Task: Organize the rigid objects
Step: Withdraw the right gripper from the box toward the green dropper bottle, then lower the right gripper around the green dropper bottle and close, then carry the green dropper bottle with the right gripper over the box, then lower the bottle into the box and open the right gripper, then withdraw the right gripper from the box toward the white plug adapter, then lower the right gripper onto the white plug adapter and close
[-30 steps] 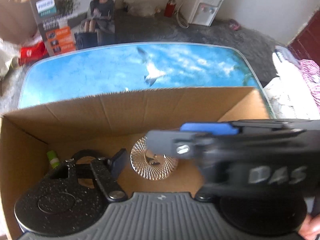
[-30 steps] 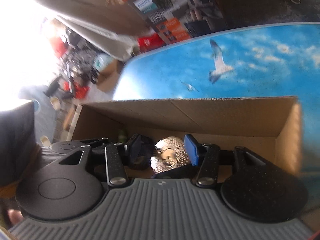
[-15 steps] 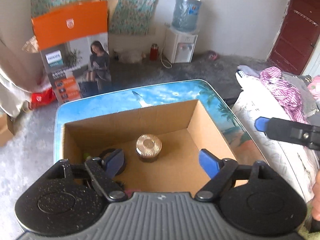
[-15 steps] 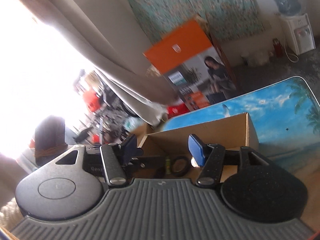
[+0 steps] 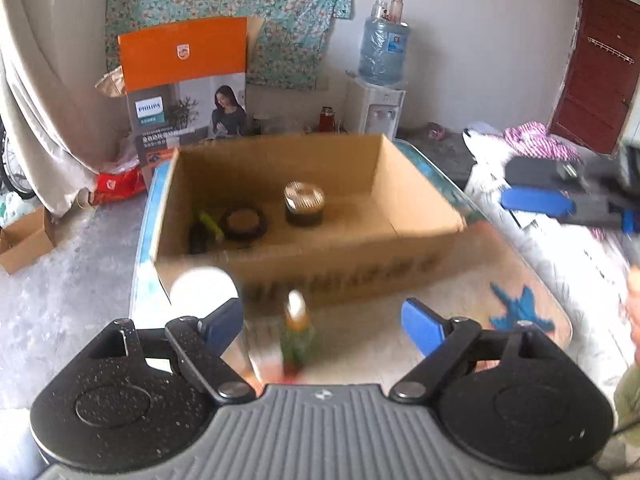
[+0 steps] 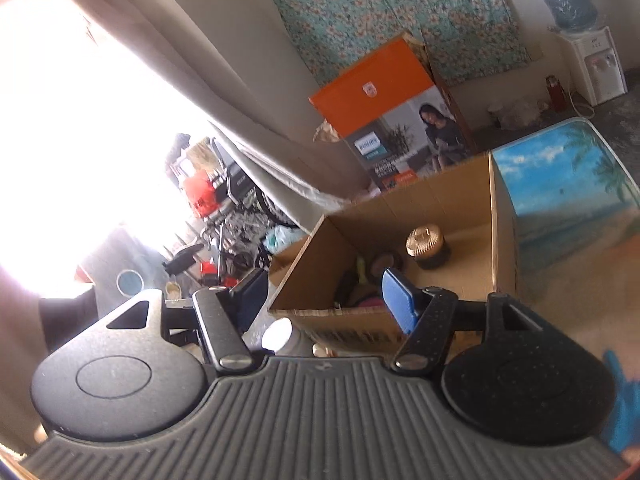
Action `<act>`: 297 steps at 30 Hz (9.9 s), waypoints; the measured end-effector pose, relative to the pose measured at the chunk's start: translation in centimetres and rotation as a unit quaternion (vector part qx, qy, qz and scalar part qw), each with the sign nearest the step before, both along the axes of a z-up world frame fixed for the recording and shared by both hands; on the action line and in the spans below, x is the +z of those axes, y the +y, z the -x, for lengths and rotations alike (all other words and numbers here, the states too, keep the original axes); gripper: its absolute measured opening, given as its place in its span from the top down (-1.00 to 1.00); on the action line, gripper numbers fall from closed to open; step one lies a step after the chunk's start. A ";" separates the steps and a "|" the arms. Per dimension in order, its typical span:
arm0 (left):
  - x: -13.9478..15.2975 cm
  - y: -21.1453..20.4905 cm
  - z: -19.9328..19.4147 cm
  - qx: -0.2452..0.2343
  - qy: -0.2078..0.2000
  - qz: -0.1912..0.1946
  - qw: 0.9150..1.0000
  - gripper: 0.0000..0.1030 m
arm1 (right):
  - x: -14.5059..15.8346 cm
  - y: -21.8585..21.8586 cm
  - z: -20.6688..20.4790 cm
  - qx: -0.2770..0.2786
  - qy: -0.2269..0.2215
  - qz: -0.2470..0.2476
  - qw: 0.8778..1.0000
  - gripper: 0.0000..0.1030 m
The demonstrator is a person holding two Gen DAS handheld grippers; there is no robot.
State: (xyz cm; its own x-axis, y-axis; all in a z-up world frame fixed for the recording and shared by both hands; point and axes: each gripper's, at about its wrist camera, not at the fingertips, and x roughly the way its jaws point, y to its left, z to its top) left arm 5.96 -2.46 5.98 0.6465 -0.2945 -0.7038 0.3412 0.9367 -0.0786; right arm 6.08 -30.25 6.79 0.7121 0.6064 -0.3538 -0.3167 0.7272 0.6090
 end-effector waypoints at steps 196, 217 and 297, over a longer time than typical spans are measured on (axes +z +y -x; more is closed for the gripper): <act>-5.1 -10.5 -24.7 0.026 0.122 0.090 0.988 -0.41 | -4.7 3.6 -28.3 0.083 0.101 0.246 0.960 0.27; 1.3 -4.0 -4.1 -0.035 -0.013 0.035 0.999 -0.90 | 1.5 1.1 -3.1 -0.044 -0.015 0.133 0.990 -0.83; -11.0 -3.7 -0.2 -0.113 0.048 -0.033 0.992 0.30 | -13.7 10.8 -5.2 0.073 0.251 0.052 0.964 0.36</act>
